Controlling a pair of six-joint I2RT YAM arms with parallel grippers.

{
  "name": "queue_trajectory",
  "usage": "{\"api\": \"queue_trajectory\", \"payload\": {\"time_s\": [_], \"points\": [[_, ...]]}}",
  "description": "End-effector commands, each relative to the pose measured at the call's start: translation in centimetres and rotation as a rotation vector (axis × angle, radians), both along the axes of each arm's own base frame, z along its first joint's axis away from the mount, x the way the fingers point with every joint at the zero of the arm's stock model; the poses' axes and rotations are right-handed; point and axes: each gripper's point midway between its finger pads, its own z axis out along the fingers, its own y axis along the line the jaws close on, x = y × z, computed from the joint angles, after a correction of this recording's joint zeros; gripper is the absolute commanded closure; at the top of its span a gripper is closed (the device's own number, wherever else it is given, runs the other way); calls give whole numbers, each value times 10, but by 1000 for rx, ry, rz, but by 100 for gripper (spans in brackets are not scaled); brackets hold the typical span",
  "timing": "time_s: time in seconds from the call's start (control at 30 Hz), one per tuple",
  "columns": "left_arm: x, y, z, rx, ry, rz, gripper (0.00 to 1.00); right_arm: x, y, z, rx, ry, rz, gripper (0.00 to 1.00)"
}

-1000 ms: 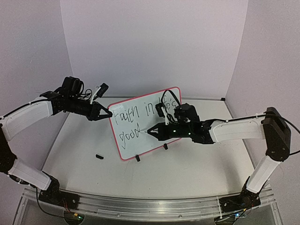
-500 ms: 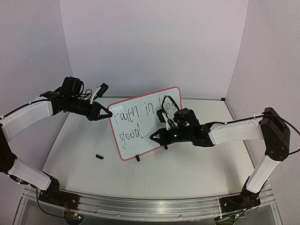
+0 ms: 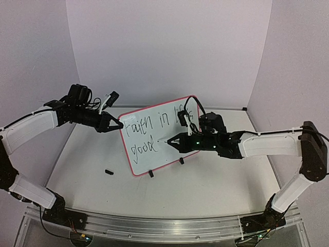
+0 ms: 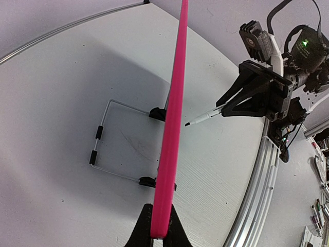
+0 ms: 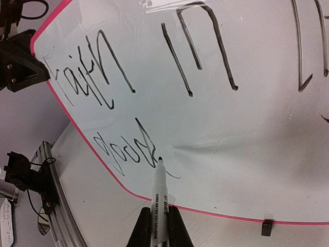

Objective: Write a sentence on the whiteboard

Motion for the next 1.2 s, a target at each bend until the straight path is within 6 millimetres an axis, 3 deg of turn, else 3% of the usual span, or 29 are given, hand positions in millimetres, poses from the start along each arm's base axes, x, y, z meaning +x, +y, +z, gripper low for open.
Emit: {"api": "queue_trajectory", "payload": {"time_s": [0.0,0.47,0.87,1.17], "points": [[3,6,-20,65,21,27,100,9,12,19,53,-38,20,100],[3,6,-22,67,24,27,100,23,12,5,44,-17,-14,100],[3,6,-22,67,24,25,100,12,3,-28,10,67,-18,100],[3,6,-23,72,23,29,100,15,8,-23,14,57,-10,100]]}}
